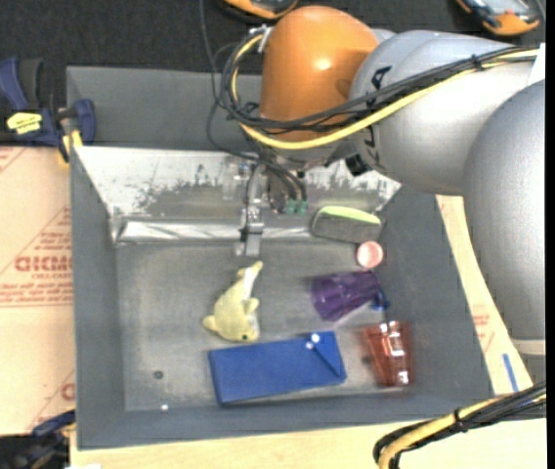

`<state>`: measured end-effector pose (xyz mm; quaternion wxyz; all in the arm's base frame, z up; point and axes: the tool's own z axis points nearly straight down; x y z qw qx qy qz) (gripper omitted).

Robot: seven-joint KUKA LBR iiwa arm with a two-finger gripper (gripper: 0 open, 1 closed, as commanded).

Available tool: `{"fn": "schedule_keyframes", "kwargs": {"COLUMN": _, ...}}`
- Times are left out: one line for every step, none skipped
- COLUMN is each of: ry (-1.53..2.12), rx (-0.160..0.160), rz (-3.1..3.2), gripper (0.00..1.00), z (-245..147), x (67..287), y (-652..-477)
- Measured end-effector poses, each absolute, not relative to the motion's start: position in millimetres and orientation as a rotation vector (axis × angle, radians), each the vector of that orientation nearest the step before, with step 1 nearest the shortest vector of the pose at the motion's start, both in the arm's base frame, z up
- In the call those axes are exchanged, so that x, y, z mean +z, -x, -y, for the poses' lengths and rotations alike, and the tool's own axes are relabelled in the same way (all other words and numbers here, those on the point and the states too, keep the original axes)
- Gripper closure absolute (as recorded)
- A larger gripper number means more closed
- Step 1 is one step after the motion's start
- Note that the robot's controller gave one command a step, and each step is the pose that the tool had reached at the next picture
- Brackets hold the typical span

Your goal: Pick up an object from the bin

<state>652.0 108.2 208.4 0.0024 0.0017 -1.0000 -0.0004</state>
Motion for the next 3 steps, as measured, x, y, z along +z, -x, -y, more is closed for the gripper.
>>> {"fn": "schedule_keyframes", "kwargs": {"ry": -0.003, "rx": -0.002, "rz": 3.146, "gripper": 0.00, "z": -108, "x": 214, "y": -653.6}}
{"fn": "schedule_keyframes", "kwargs": {"ry": -0.104, "rx": -0.001, "rz": 3.147, "gripper": 0.00, "z": -66, "x": 146, "y": -636.7}}
{"fn": "schedule_keyframes", "kwargs": {"ry": -0.494, "rx": -0.001, "rz": 3.119, "gripper": 0.00, "z": -63, "x": 87, "y": -626.7}}
